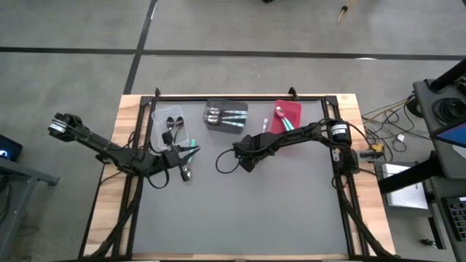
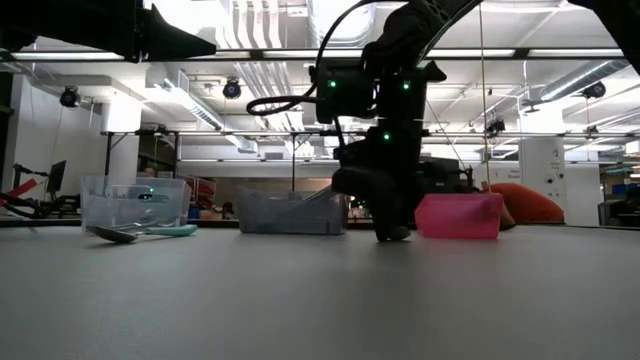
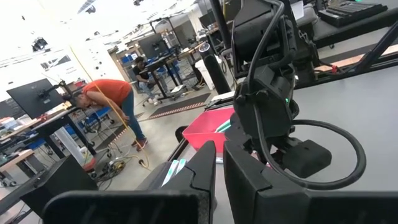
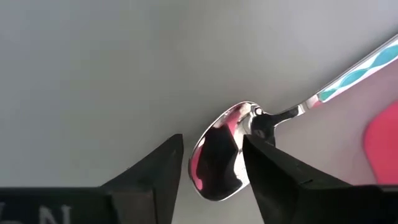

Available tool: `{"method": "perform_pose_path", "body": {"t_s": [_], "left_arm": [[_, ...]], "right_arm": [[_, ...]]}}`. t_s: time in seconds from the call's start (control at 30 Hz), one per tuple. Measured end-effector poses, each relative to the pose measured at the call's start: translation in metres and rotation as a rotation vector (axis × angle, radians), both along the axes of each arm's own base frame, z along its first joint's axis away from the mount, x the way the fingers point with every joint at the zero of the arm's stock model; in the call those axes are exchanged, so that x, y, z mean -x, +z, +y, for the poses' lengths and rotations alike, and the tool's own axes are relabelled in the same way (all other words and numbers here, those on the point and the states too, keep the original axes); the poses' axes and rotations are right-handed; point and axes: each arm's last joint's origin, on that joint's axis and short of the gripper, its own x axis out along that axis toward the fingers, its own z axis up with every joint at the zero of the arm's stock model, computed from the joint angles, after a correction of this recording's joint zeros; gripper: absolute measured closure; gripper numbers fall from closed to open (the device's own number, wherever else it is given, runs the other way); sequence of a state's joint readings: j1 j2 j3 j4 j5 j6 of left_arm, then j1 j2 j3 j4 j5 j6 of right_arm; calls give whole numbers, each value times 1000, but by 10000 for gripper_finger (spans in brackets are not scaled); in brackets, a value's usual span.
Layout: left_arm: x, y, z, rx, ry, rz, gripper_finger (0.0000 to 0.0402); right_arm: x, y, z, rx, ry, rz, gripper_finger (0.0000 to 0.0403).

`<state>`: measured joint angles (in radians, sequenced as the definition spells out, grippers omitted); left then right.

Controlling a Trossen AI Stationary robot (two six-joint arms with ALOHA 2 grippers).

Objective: Sort silverware by color (type)
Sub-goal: Put the blue patterned spoon into the black bin

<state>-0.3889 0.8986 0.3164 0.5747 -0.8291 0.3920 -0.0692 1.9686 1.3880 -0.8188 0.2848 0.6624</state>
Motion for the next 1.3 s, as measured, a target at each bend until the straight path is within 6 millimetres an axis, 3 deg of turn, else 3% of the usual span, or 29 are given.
{"method": "perform_pose_path", "body": {"t_s": [0.33, 0.53, 0.93, 1.3], "left_arm": [[0, 0, 0, 1, 0, -1, 388], [0, 0, 0, 1, 0, -1, 388], [0, 0, 0, 3, 0, -2, 388], [0, 0, 0, 31, -1, -14, 388]], "right_arm": [[-8, 9, 1, -8, -15, -43, 341], [-23, 24, 6, -111, -81, -159, 386], [-57, 52, 25, -222, -173, -500, 390], [-61, 36, 53, -323, -162, -469, 390]]}}
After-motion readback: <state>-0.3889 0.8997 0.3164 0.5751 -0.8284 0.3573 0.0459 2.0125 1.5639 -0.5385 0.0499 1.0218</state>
